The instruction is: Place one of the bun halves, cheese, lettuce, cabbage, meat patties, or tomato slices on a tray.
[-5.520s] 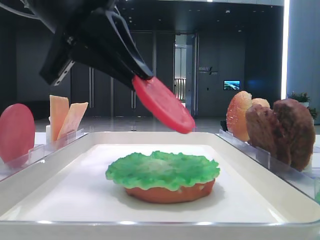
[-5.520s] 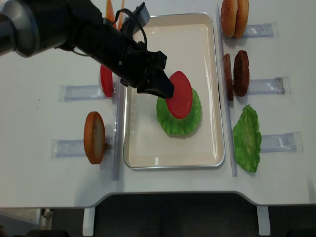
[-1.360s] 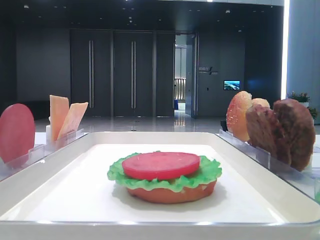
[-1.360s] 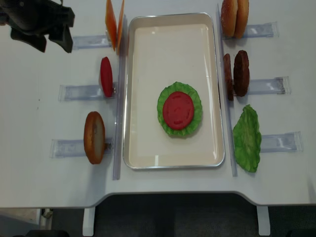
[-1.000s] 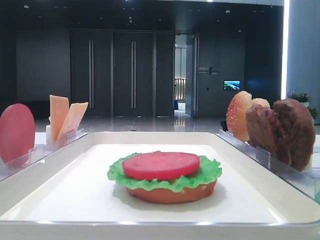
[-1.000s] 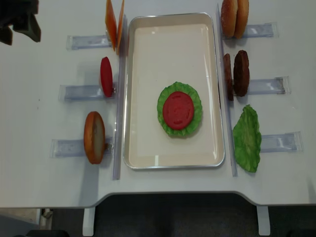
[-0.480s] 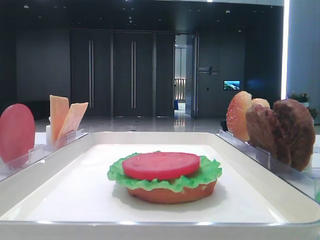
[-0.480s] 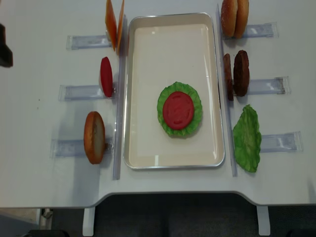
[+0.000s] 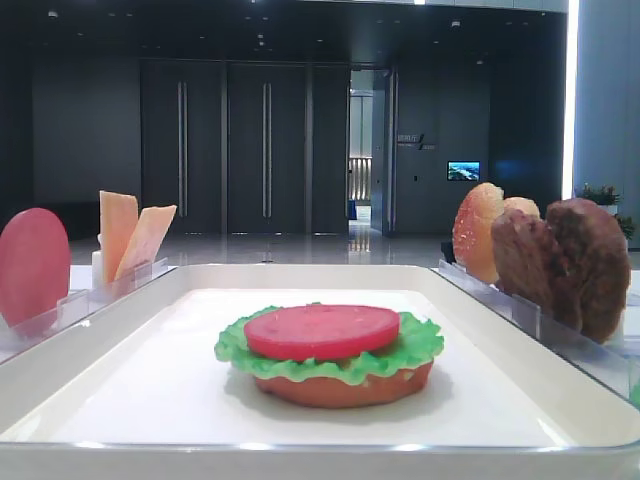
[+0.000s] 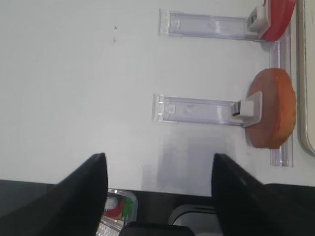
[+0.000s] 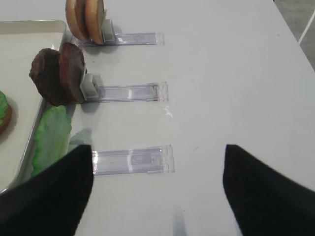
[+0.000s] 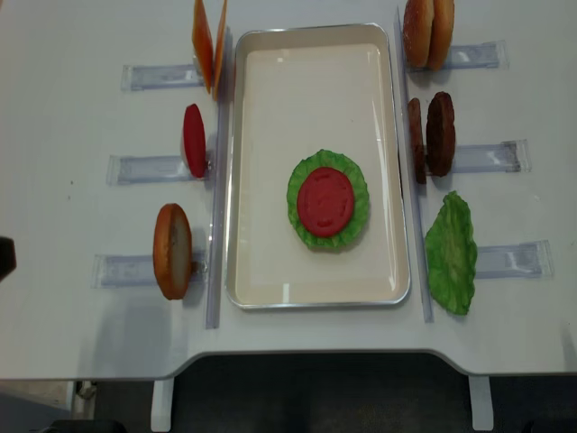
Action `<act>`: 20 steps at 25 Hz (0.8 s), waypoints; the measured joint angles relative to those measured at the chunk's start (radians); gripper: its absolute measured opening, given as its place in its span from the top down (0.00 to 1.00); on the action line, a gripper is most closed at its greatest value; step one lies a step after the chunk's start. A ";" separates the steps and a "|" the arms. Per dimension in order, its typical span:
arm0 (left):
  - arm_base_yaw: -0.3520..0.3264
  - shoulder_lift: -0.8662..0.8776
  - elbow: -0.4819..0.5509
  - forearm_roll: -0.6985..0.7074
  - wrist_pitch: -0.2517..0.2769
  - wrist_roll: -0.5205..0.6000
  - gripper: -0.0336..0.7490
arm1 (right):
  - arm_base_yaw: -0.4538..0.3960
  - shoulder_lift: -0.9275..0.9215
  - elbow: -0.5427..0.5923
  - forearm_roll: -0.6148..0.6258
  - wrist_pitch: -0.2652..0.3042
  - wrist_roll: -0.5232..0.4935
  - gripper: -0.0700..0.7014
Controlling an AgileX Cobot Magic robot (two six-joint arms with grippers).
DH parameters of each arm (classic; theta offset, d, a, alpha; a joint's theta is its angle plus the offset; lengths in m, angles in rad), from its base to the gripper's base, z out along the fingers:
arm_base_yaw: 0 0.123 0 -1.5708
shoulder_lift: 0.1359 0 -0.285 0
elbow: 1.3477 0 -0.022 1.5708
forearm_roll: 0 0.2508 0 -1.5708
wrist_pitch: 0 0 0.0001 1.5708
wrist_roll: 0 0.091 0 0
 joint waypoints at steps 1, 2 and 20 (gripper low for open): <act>0.000 -0.037 0.028 0.000 0.000 0.001 0.31 | 0.000 0.000 0.000 0.000 0.000 0.000 0.23; 0.000 -0.084 0.056 0.002 0.000 0.002 0.31 | 0.000 0.000 0.000 0.000 0.000 0.000 0.23; 0.000 -0.565 0.213 -0.047 0.004 0.036 0.40 | 0.000 0.000 0.000 0.000 0.000 0.000 0.23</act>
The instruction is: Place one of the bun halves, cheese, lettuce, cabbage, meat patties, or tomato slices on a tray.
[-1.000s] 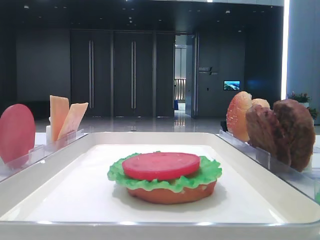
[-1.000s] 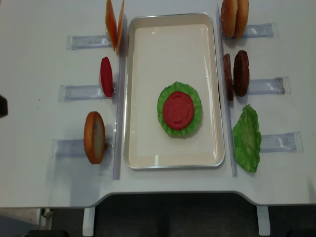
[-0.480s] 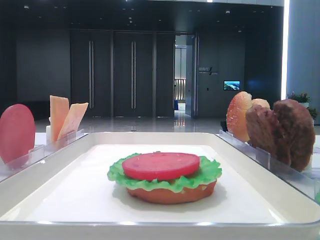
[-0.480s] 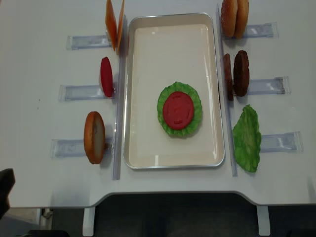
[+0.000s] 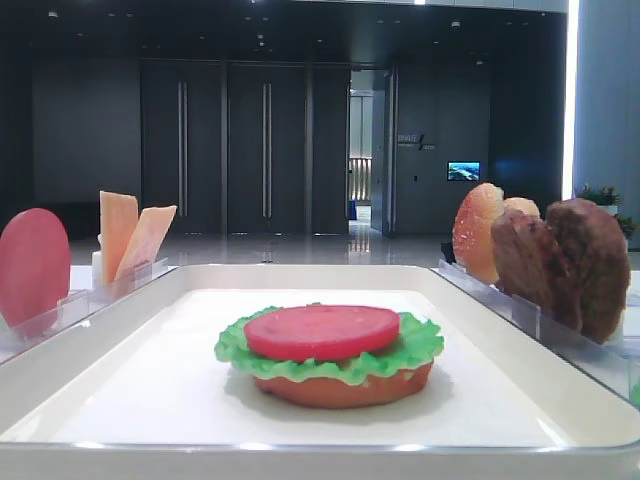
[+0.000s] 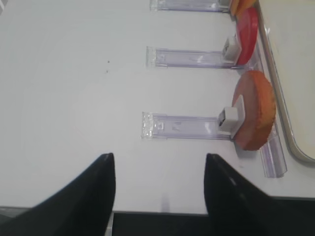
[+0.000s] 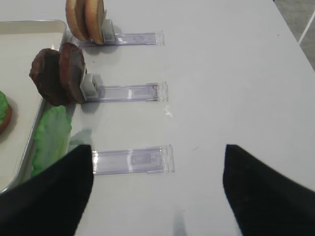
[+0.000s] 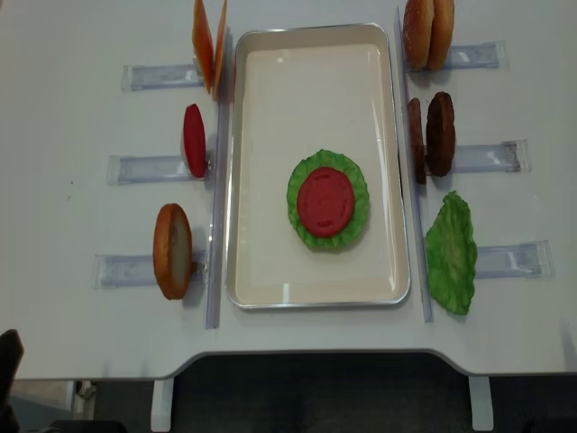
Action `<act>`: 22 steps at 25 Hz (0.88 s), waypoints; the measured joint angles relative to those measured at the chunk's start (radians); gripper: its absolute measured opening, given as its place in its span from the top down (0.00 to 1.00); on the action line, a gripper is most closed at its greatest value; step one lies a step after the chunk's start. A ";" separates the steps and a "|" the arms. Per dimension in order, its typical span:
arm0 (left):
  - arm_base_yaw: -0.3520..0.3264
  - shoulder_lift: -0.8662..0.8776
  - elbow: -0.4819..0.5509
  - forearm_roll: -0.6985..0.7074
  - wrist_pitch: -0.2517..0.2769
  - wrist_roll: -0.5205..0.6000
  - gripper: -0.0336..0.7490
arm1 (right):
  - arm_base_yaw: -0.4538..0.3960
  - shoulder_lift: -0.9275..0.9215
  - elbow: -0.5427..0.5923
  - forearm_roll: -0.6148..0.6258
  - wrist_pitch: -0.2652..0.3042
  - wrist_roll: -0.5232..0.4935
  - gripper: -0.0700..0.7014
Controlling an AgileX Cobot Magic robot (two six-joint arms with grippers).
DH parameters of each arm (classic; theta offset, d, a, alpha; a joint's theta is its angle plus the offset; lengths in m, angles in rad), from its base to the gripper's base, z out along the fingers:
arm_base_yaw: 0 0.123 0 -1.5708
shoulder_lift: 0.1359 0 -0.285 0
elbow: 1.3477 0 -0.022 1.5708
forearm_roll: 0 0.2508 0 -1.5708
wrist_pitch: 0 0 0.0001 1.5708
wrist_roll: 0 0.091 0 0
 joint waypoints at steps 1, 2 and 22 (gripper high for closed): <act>0.000 -0.001 0.002 -0.008 -0.005 0.009 0.40 | 0.000 0.000 0.000 0.000 0.000 0.000 0.23; 0.000 -0.001 0.003 -0.018 -0.013 0.020 0.40 | 0.000 0.000 0.000 0.000 0.000 0.000 0.23; 0.000 -0.001 0.051 -0.082 -0.139 0.053 0.53 | 0.000 0.000 0.000 0.000 0.000 0.000 0.23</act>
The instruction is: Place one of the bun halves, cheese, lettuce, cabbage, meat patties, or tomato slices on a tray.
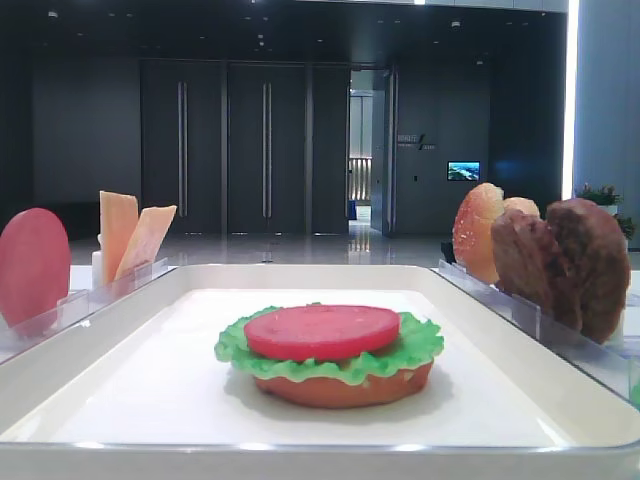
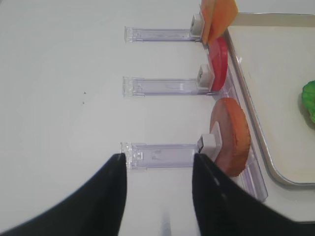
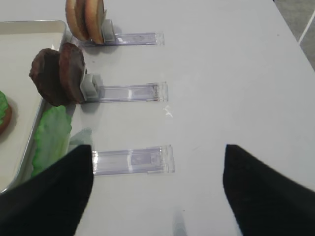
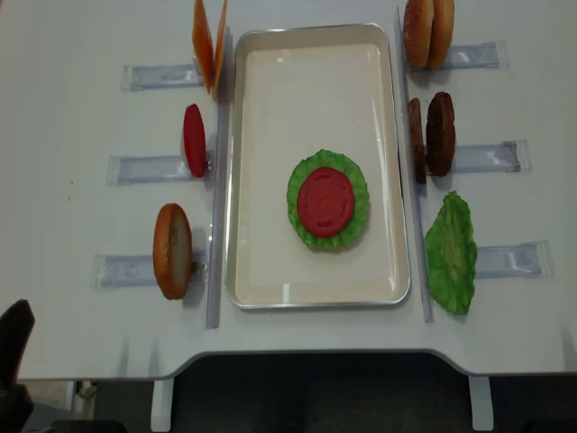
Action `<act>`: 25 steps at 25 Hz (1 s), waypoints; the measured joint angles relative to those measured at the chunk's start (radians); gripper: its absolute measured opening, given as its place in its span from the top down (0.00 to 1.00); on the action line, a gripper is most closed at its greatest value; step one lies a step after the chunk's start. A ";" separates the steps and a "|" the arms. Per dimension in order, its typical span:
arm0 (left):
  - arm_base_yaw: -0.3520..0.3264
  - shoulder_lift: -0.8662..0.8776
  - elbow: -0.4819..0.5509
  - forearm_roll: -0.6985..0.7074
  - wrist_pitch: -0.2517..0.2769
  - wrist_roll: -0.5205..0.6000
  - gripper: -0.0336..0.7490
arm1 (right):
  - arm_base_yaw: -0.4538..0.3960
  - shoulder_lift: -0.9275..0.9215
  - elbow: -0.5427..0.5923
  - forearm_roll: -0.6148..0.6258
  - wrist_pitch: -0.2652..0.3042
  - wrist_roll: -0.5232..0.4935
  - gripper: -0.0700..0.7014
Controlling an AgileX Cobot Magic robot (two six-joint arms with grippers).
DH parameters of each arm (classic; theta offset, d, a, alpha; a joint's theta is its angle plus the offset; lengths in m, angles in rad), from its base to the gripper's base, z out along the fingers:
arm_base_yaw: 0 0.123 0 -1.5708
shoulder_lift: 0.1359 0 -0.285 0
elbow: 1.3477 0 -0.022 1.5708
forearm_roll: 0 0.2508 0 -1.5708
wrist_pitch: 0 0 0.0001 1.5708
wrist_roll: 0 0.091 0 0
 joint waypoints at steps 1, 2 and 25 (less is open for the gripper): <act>0.000 0.000 0.000 0.000 0.000 0.000 0.53 | 0.000 0.000 0.000 0.000 0.000 0.000 0.23; 0.000 0.000 0.000 0.000 0.000 0.000 0.54 | 0.000 0.000 0.000 0.000 0.000 0.000 0.23; 0.000 0.000 0.000 0.030 0.000 0.011 0.68 | 0.000 0.000 0.000 0.000 0.000 0.000 0.23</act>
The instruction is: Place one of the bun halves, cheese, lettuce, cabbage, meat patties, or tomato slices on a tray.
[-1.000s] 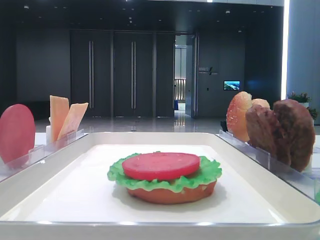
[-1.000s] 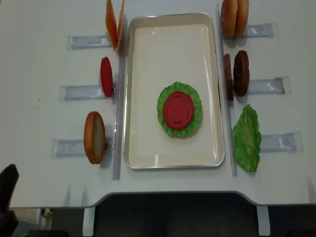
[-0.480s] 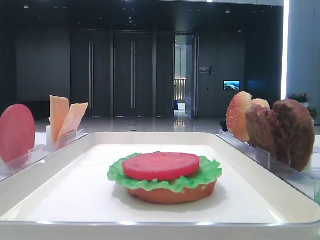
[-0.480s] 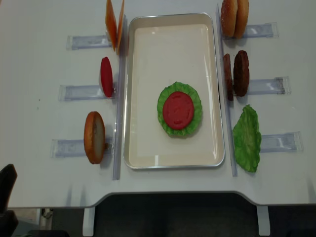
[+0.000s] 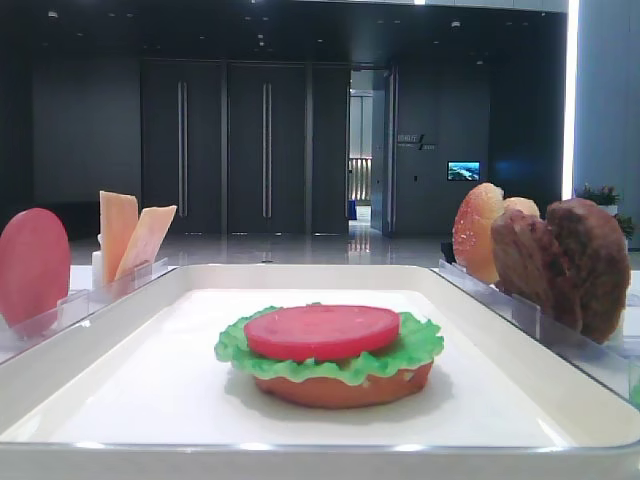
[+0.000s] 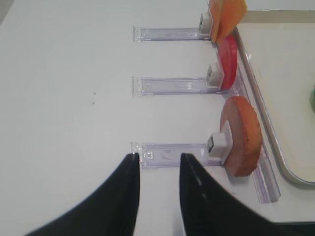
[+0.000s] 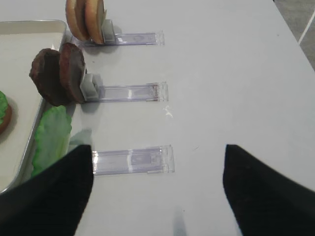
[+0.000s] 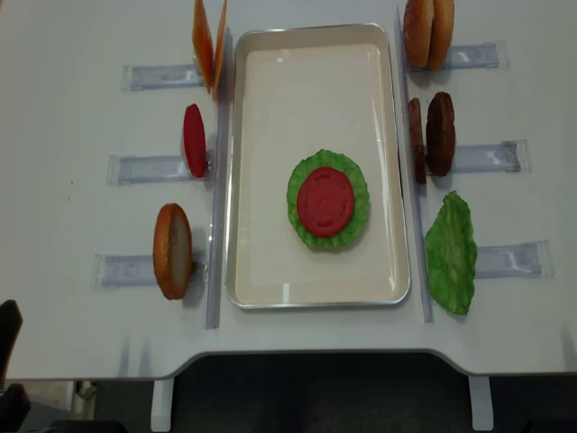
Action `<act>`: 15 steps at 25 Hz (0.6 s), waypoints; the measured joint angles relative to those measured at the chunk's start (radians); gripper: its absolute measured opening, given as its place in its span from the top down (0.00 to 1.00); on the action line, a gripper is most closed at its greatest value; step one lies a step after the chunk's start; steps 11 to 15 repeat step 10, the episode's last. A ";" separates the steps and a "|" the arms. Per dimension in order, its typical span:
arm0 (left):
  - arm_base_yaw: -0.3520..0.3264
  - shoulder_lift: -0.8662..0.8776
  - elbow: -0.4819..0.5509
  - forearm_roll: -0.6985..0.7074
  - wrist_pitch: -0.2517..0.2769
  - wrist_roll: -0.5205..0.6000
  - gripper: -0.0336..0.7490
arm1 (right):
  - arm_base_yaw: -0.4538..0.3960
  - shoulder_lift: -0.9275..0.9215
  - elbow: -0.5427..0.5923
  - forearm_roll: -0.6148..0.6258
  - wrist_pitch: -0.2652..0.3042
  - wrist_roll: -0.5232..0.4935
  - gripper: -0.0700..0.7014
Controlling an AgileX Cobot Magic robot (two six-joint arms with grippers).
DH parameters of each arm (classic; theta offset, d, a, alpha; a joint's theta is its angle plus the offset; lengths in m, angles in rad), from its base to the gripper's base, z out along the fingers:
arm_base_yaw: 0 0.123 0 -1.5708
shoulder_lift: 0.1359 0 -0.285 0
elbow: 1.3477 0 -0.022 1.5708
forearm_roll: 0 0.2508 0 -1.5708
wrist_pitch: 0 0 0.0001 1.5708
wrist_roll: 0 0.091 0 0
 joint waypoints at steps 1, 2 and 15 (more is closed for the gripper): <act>0.000 0.000 0.000 0.000 0.000 0.000 0.68 | 0.000 0.000 0.000 0.000 0.000 0.000 0.23; 0.000 0.000 0.000 0.000 0.000 0.000 0.68 | 0.000 0.000 0.000 0.000 0.000 0.000 0.23; 0.000 0.000 0.000 0.000 0.000 0.000 0.69 | 0.000 0.000 0.000 0.000 0.000 0.000 0.23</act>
